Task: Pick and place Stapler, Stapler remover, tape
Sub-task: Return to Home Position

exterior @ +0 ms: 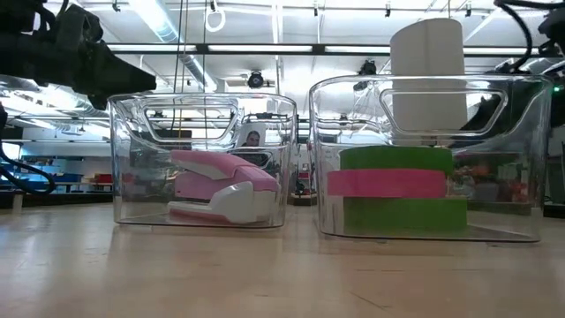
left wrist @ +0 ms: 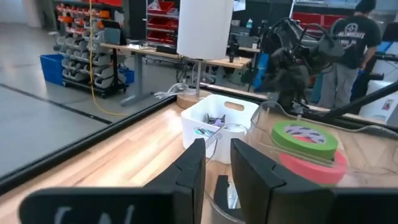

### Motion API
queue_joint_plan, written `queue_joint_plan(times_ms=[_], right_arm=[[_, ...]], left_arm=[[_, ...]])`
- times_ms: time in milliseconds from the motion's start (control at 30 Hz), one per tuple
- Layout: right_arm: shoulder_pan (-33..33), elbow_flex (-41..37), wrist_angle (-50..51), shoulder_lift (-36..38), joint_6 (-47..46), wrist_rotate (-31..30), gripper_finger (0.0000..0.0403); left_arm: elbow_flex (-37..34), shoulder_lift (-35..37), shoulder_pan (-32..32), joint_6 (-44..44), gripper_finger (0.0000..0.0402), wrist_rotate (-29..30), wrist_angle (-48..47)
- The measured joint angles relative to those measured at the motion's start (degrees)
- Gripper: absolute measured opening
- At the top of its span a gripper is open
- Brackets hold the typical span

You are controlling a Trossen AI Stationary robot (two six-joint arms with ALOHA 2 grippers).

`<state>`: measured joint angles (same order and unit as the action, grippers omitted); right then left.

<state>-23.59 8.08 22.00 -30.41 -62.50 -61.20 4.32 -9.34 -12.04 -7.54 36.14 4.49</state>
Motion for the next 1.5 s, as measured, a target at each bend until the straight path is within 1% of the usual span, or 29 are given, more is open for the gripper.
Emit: queue_joint_plan(times_ms=[200, 333, 467, 533, 600, 667, 767, 833, 933, 1033, 1100, 1333, 1500], right_arm=[[0.0, 0.0, -3.3, 0.0, 0.2, 23.5, 0.0176], [0.0, 0.0, -3.7, 0.0, 0.2, 36.5, 0.0176], [0.0, -0.2, -4.1, 0.3, 0.3, 45.0, 0.0176], [0.0, -2.3, -6.5, 3.1, 0.3, 47.8, 0.0176], [0.0, -2.7, -9.8, 5.9, 0.2, 48.8, 0.0176], [0.3, -4.1, -15.4, 9.6, 0.1, 48.8, 0.0176], [2.1, -7.4, -24.5, 16.7, 0.0, 48.8, 0.0176], [4.1, -7.2, -25.2, 22.0, 0.2, 49.0, 0.0176], [7.9, -7.2, -25.0, 30.3, 0.2, 49.5, 0.0176], [11.6, -7.3, -30.6, 30.4, 0.2, 49.9, 0.0176], [12.9, -7.0, -34.2, 30.4, 0.2, 49.4, 0.0176], [13.2, -7.2, -37.7, 30.4, 0.0, 44.2, 0.0176], [13.5, -7.2, -37.7, 30.3, 0.0, 44.2, 0.0176]], left_arm=[[0.0, 0.0, 0.0, -0.9, 0.0078, 0.0, 0.0], [0.0, 0.0, 0.0, -0.9, 0.0078, 0.0, 0.0], [-0.2, 0.2, 0.0, -0.9, 0.0078, 0.0, 0.0], [-1.4, 1.4, 0.0, -0.9, 0.0078, 0.0, 0.9], [-3.8, 3.6, 0.0, -0.9, 0.0078, 0.0, 2.3], [-3.7, 6.7, 0.0, -1.1, 0.0078, -0.3, 0.4], [-3.8, 9.3, 0.2, -1.0, 0.0078, -0.4, 1.3], [-3.8, 9.2, 0.6, -1.2, 0.0078, -0.1, 3.4], [-3.8, 9.2, 1.1, -1.2, 0.0078, 0.0, 3.2], [-3.8, 9.2, 1.5, -1.3, 0.0078, -0.1, 3.4], [-3.8, 9.2, 2.0, -1.3, 0.0078, 0.0, 2.3], [-3.8, 9.2, 6.7, -1.3, 0.0078, -1.0, 0.6], [-3.8, 9.2, 12.0, -1.3, 0.0078, -1.0, 0.6]])
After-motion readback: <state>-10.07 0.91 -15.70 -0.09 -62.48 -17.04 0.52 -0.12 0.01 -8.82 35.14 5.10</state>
